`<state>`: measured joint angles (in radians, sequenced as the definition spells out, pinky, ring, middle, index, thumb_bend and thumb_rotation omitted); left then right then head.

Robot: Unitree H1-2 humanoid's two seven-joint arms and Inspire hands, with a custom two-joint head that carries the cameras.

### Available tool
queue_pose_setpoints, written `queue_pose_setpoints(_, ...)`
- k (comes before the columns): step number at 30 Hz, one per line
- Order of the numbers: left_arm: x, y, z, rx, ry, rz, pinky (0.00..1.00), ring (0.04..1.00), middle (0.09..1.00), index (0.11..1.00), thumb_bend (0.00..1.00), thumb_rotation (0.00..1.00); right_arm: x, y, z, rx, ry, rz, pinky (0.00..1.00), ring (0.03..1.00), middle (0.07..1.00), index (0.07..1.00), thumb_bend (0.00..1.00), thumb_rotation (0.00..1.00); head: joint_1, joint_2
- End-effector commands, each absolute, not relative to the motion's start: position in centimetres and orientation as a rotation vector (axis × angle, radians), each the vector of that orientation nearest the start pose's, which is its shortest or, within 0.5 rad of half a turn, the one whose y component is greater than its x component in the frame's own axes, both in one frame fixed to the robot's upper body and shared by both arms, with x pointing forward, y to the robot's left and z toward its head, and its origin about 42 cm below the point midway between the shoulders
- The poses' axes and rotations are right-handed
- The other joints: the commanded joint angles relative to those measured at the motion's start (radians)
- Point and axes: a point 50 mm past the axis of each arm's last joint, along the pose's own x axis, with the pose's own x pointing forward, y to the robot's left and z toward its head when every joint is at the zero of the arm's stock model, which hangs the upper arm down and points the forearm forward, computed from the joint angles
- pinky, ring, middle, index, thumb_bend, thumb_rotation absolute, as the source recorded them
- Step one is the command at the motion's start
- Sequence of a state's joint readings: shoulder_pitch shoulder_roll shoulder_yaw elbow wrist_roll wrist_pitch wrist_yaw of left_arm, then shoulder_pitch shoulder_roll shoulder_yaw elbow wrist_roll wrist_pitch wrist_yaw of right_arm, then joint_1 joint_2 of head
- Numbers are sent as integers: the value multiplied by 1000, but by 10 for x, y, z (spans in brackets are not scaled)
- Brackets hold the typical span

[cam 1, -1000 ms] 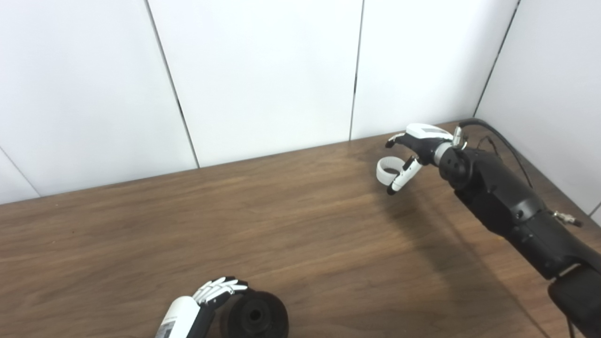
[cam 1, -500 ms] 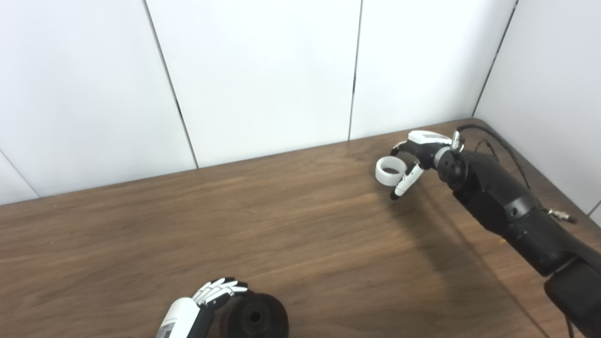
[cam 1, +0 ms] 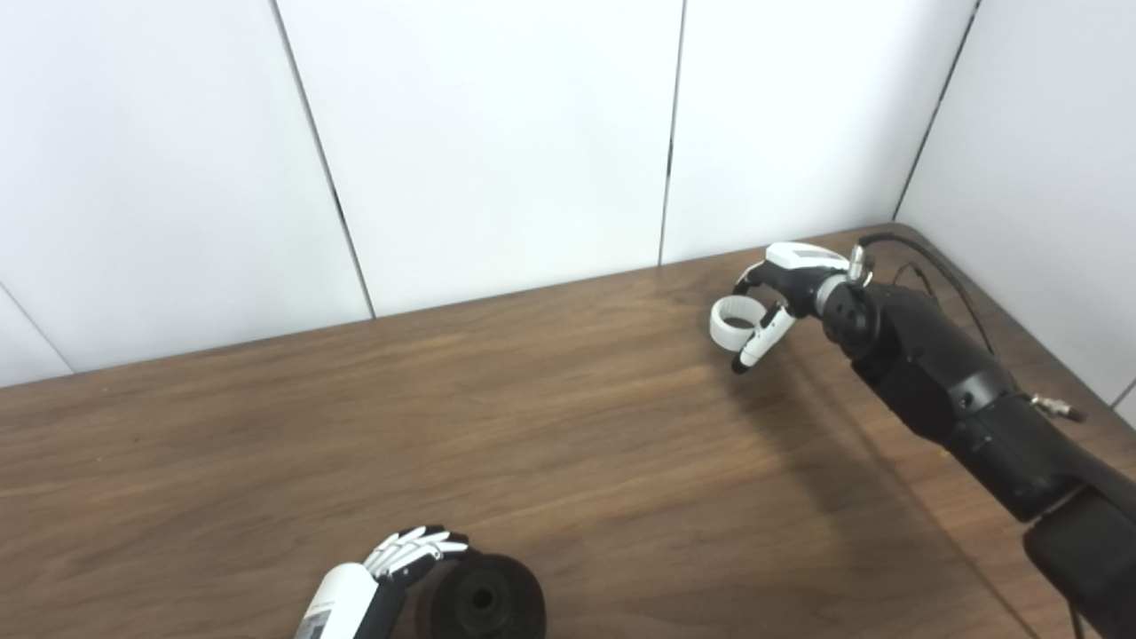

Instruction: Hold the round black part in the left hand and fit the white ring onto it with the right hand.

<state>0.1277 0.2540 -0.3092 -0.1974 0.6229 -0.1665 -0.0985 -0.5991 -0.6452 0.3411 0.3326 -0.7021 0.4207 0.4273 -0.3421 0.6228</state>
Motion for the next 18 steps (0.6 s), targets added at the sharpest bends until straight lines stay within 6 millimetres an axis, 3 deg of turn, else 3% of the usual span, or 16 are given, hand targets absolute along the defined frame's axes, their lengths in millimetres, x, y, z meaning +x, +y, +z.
queue_pose_setpoints(1,217,198,107,839,-200,-486,891,881,810,486,523,65,462,-366,259,-1410,305,77,1000,961,901,782,945,312,-1,2)
queue_pose_setpoints(9,216,197,107,840,-192,-489,894,881,812,486,522,66,462,-367,255,-1413,286,63,960,911,848,697,864,257,2,4)
queue_pose_setpoints(18,216,196,109,839,-190,-493,898,884,809,485,523,64,463,-366,252,-1401,312,56,891,883,827,670,830,204,4,8)
